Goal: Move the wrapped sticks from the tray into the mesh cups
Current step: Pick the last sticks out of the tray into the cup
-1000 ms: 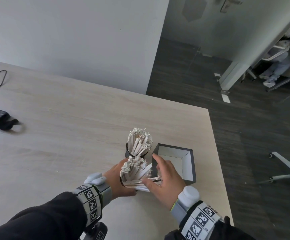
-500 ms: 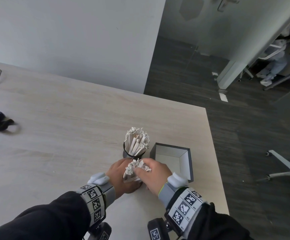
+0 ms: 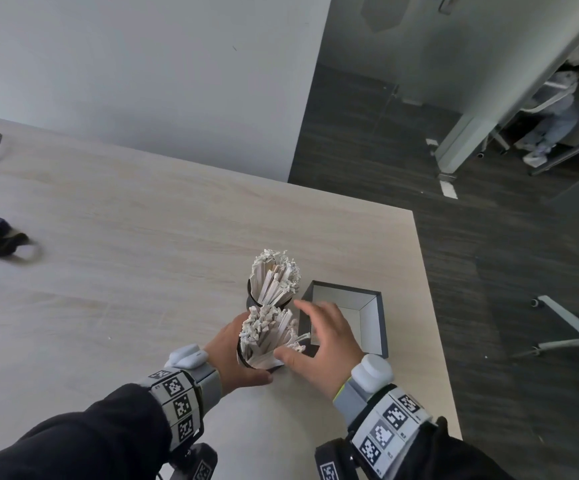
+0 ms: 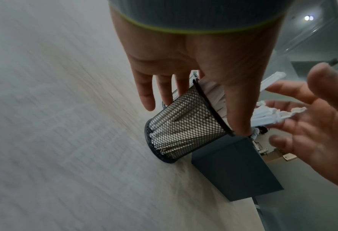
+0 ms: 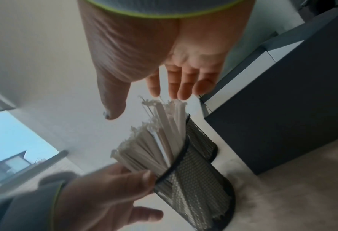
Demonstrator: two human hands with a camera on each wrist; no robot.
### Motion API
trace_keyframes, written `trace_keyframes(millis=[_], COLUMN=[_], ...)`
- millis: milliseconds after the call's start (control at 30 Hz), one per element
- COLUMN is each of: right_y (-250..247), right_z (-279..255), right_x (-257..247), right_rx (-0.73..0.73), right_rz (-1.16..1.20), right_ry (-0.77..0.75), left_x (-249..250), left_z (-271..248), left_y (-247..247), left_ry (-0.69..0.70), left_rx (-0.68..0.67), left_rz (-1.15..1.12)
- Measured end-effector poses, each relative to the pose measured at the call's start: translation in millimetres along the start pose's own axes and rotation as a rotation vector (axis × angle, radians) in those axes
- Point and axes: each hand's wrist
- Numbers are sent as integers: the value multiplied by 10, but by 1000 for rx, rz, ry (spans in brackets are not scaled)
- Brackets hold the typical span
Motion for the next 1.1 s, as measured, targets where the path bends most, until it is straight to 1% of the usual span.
trace_keyframes(millis=[67, 133, 200, 300, 367, 467, 567, 700, 767, 867, 900, 933, 967, 1000, 1033, 1067, 1100], right_y=[84, 193, 293, 342, 336, 345, 360, 310, 312, 328, 287, 223, 147, 55, -39, -122, -204], right_z=[14, 15, 5, 19, 43, 79, 58, -1, 13, 42, 41, 36, 38, 45, 61, 83, 97], right_x=[-32, -92, -103, -64, -41, -20, 16, 29, 45, 90, 115, 154, 221, 295, 377, 466, 538], right_rx=[-39, -140, -198, -107, -72, -95, -117, -95, -150, -186, -166, -98, 11, 131, 213, 232, 201], right_rz=[-156, -278, -307, -261, -286, -349, -334, -284, -314, -369, -345, -301, -240, -160, -56, 45, 108], right_ry=[-75, -118, -140, -173, -178, -183, -191, -172, -145, -180, -207, -234, -236, -191, -105, 14, 145], left_x=[15, 64, 128, 112, 115, 189, 182, 136, 115, 83, 70, 73, 74, 78, 72, 79, 90], left_z=[19, 30, 20, 36, 53, 40, 8, 29, 35, 32, 30, 27, 34, 34, 37, 28, 26], left_y=[0, -10, -27, -39, -42, -38, -47, -66, -75, -92, -99, -107, -108, -109, -111, -113, -112], left_ry=[9, 29, 40, 20, -2, 26, 55, -22, -36, -61, -77, -101, -121, -135, -138, -142, -141], left_rx=[-2, -10, -40, -54, -37, -37, -40, -53, -65, -80, -79, -83, -92, -104, -112, -119, -122], left_rz=[32, 53, 97, 143, 174, 178, 105, 80, 63, 76, 88, 87, 78, 74, 72, 66, 59])
Point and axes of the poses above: each hand's wrist, its own z-axis towards the middle knuckle, its own y-axis out of the palm, x = y × z, and after that the axes turned 15 degrees about -x, right-handed
